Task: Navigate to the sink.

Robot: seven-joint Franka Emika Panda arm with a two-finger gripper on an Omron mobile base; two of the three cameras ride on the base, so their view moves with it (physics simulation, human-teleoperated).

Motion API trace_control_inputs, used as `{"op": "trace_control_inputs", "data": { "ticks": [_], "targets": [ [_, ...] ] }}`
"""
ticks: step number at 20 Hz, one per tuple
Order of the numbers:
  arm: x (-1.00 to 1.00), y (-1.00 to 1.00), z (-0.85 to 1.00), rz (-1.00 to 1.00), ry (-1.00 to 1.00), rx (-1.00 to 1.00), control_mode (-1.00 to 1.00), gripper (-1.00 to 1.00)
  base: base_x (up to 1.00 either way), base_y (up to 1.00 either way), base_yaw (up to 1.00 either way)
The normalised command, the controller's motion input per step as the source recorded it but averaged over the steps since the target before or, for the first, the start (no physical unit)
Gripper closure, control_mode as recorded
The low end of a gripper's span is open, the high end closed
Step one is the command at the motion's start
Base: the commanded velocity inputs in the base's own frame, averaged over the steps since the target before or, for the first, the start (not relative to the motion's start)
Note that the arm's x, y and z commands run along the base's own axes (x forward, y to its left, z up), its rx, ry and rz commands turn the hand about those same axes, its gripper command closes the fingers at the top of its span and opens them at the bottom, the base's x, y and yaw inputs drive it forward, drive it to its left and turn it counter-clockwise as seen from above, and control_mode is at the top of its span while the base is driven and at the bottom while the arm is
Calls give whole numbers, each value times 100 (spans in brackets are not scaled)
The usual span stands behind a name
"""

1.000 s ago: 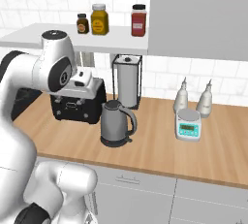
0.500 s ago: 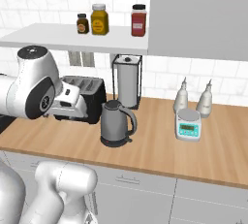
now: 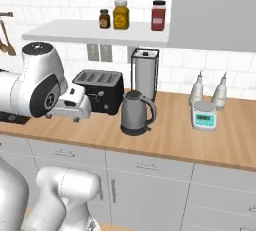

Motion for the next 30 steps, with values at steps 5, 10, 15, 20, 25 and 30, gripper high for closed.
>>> {"op": "trace_control_inputs", "data": {
  "ticks": [5,10,15,20,25,30],
  "targets": [
    [0,0,0,0,0,0,100,-100,-75,72,72],
    [0,0,0,0,0,0,100,-100,-26,0,100],
    [0,0,0,0,0,0,100,-100,-24,0,100],
    [0,0,0,0,0,0,100,-100,-24,0,100],
    [0,0,0,0,0,0,100,-100,-16,0,100],
    [0,0,0,0,0,0,100,-100,1,0,99]
  ]
}}
